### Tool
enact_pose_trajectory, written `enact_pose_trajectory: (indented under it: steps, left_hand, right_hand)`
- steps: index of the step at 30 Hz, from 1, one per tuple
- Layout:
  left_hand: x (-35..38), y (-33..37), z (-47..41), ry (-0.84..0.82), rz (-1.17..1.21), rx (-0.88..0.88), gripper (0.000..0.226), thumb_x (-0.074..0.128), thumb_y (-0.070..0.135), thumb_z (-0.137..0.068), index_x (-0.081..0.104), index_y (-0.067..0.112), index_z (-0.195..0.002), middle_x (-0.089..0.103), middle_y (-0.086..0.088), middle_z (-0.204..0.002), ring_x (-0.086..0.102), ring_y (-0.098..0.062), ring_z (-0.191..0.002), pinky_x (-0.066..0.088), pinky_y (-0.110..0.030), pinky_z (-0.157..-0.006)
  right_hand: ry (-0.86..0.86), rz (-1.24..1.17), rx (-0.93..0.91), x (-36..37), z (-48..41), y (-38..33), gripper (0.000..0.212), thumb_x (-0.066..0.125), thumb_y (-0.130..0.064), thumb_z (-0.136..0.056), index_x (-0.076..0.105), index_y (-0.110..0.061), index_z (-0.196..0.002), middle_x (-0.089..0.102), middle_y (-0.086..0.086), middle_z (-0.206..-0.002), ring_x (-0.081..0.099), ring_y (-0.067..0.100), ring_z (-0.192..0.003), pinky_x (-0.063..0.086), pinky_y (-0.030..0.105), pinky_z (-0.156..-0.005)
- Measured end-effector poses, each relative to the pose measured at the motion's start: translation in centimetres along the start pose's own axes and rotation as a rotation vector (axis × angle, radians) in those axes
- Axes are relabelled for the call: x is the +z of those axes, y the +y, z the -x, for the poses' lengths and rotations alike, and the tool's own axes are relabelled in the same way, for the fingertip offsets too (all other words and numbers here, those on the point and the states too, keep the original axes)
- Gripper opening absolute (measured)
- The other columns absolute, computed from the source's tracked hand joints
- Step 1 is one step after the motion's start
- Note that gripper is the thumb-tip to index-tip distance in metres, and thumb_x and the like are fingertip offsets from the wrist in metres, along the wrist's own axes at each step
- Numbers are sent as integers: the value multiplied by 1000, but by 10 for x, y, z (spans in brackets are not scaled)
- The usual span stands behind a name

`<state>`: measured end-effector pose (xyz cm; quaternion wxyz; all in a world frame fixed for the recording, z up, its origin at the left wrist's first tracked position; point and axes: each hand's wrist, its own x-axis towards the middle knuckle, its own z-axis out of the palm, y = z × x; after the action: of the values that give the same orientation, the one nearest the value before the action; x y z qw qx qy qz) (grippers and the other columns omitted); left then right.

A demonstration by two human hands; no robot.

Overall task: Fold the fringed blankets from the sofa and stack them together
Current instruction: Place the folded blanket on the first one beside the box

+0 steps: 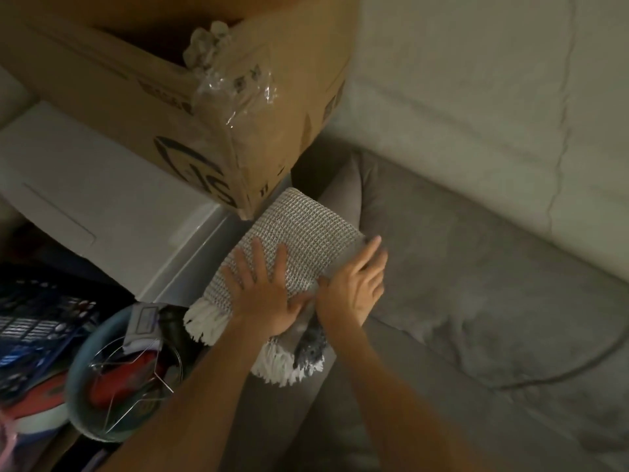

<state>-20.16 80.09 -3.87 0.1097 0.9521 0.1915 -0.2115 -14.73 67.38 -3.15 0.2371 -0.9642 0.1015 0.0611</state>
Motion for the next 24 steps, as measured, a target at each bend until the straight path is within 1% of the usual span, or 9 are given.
enact_pose_trajectory:
  steps: [2,4,6,8,11,14,18,21,24]
  left_hand:
    - [0,-3,-4,-21,25,10,110,22,93,-85,-43,36,-152,-54,-15,-156,-35,-51,-150,-13,-75,-120]
    - [3,-4,-4,-24,28,11,118,40,87,-88,-44,34,-152,-56,-15,-154,-36,-51,-150,-8,-76,-120]
    - [8,-3,-1,-11,43,15,134,58,85,-81,-43,32,-153,-55,-16,-155,-35,-52,-150,-6,-77,-120]
    - [13,-5,-3,4,63,33,149,64,92,-68,-41,32,-155,-52,-16,-158,-34,-52,-150,-7,-77,-120]
    - [16,-6,-8,16,107,32,159,62,101,-54,-40,32,-155,-52,-14,-159,-37,-51,-150,-12,-73,-119]
    - [19,-3,-13,11,121,27,161,59,104,-50,-40,32,-155,-52,-14,-158,-38,-50,-149,-14,-72,-118]
    - [16,-5,-15,-8,126,30,158,54,106,-52,-43,33,-153,-56,-14,-155,-40,-50,-148,-16,-72,-118]
    - [13,-1,-9,3,101,25,155,50,107,-53,-42,33,-154,-56,-15,-155,-39,-50,-148,-14,-73,-120]
    - [4,-2,-2,-17,61,26,147,50,106,-58,-28,35,-160,-49,-15,-160,-33,-52,-151,-7,-74,-122]
  right_hand:
    - [29,132,-257,-4,1,-10,100,64,-13,-94,-5,-11,-166,5,26,-170,14,44,-157,20,58,-127]
    - [-116,209,-534,6,-4,-9,108,72,-12,-87,-1,-16,-166,-8,21,-172,-12,40,-159,-3,63,-126]
    - [-235,197,-706,17,-12,-1,91,62,-12,-95,6,-22,-166,-8,15,-174,-17,34,-159,-1,68,-125]
    - [-316,143,-718,28,-24,5,71,43,-31,-104,10,-28,-166,-6,12,-175,-16,30,-160,1,68,-125]
    - [-384,161,-666,36,-39,4,67,14,-63,-105,-5,-39,-165,-19,6,-173,-25,25,-158,-11,60,-126]
    - [-435,296,-632,44,-45,-1,68,2,-69,-102,-23,-42,-160,-36,4,-167,-37,23,-152,-16,59,-124]
    - [-530,362,-604,40,-48,-10,69,3,-68,-103,-29,-42,-157,-43,3,-163,-43,23,-149,-19,61,-123]
    - [-583,417,-577,26,-45,-15,69,13,-64,-107,-29,-42,-157,-44,4,-162,-41,25,-149,-17,63,-123]
    - [-583,375,-583,2,-39,-21,73,39,-41,-109,-9,-39,-164,-21,8,-172,-22,33,-158,0,68,-125]
